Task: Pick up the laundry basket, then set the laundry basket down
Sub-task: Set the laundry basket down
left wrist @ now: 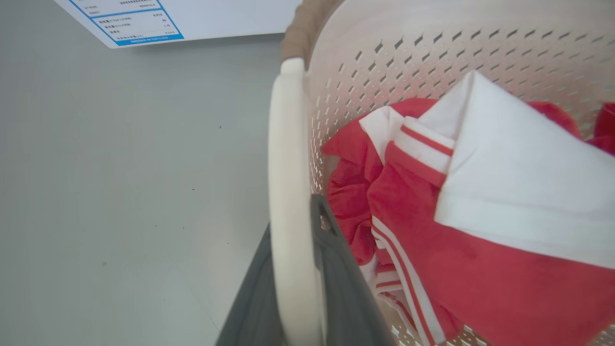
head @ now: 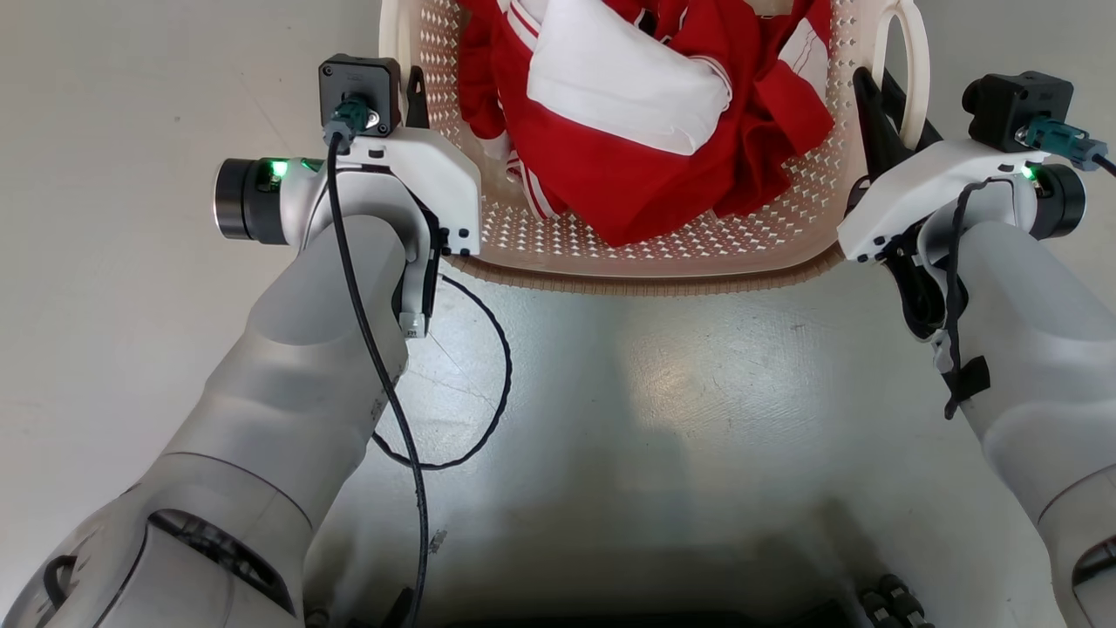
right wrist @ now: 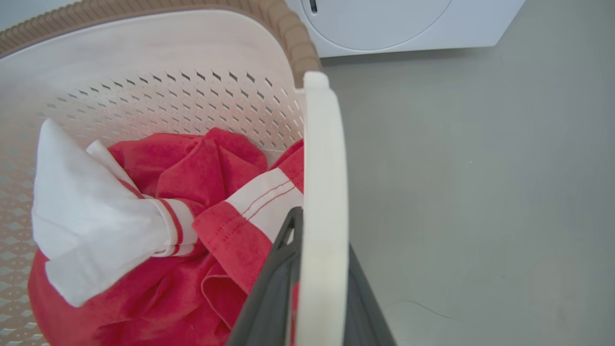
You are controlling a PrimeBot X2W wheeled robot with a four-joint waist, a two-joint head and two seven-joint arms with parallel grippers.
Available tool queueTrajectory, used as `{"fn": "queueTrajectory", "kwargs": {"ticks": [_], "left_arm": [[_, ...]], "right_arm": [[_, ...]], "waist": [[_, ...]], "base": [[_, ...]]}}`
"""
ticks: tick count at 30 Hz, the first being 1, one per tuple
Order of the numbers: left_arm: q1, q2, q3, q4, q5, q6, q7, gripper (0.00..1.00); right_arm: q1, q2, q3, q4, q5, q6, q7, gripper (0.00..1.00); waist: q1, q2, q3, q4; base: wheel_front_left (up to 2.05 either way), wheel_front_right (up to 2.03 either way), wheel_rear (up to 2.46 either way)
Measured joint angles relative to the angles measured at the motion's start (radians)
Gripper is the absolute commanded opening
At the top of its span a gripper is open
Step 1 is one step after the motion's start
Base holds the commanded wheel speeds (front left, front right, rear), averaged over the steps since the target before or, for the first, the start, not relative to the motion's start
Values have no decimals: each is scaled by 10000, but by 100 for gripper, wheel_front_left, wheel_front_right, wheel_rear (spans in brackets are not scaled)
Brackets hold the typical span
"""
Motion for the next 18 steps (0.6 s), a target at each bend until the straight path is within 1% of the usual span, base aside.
{"fn": "queueTrajectory", "kwargs": {"ticks": [18], "left_arm": [[-2,-35,242,38,305,-35,0,0]], "right_arm": [[-17,19,-79,0,-69,0,0,0]], "waist": [[1,0,118,-28]], "base": [[0,0,0]]}}
